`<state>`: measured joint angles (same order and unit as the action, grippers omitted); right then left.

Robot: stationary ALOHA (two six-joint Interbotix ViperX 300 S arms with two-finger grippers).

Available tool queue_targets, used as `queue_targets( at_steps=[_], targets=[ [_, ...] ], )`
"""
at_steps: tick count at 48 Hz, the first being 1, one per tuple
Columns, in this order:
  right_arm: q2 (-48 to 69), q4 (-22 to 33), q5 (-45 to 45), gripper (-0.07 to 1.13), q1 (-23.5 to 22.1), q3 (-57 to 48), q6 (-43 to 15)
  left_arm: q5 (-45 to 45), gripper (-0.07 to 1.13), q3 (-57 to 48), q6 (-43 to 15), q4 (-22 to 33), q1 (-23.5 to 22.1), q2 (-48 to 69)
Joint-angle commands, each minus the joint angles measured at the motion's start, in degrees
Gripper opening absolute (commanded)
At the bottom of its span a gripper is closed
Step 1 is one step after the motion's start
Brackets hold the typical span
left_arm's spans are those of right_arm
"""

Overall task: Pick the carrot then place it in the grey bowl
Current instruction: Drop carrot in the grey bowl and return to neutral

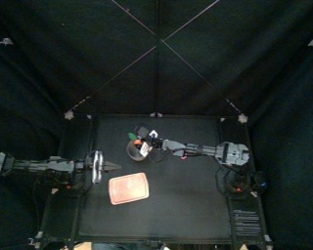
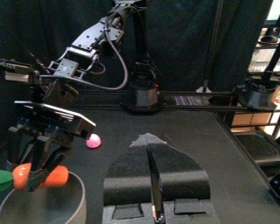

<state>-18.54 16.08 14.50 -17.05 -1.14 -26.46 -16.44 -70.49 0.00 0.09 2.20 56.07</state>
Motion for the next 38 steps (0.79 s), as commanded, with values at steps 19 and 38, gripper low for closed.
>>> queue_targets(
  at_steps=[19,38],
  targets=[
    [5.9,0.2,-1.8,1.05,0.5,-0.8,0.4,-0.2,-0.01,0.8,-0.1,-0.1,0.0,-0.1],
    [22.9,1.6,-10.5,1.05,7.6,-17.4,-0.3,-0.2,-0.01,0.8,-0.1,-0.2,0.1,-0.1]
  ],
)
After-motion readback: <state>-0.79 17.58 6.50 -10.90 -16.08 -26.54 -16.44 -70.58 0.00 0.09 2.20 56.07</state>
